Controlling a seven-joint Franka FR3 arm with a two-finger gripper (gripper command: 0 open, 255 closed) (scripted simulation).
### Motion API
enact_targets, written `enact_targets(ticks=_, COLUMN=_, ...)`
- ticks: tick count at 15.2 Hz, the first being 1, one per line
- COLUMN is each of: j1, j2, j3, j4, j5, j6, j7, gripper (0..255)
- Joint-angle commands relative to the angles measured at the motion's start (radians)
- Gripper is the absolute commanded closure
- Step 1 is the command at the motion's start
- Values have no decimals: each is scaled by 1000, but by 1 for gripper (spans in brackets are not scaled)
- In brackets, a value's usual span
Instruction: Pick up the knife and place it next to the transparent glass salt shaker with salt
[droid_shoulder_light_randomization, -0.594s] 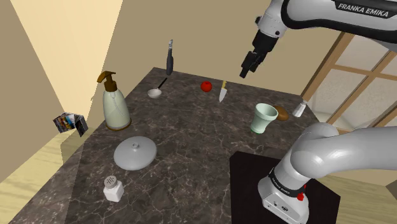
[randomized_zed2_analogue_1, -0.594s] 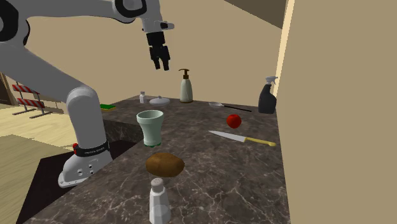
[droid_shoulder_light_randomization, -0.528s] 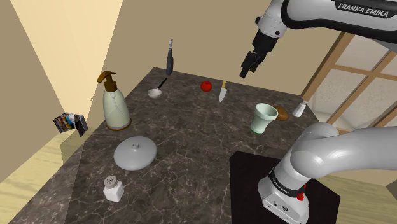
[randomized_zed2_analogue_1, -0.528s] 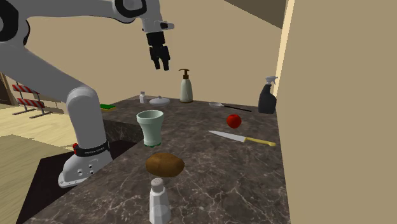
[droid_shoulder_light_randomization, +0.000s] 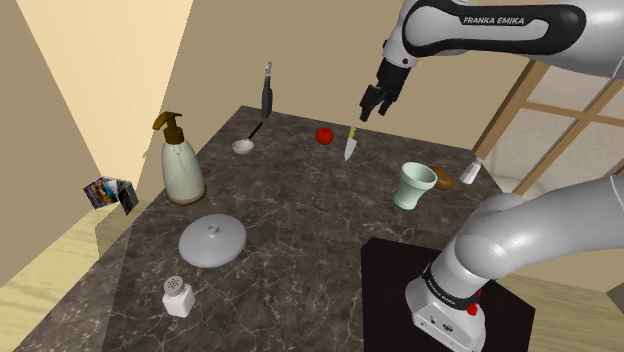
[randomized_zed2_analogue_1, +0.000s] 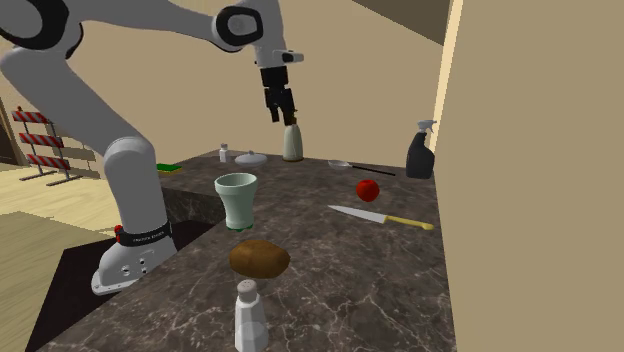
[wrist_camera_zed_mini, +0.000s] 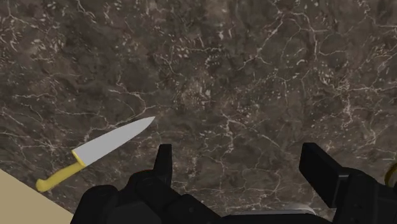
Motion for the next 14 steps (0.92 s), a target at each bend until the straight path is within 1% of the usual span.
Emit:
enact_targets(ticks=1, j1=-11, j2=65, j3=-16, j4=12, j5=-1, j6=50, j7=8, gripper=0)
enact_targets(ticks=8, j1=-44, j2=310, j3=-74, j4=117, j5=17, j6=176, j7=25, gripper=0)
enact_targets(ticks=14, j1=-73, j2=525, j3=-122, j4=244, j5=62, j6=247, j7=26, gripper=0)
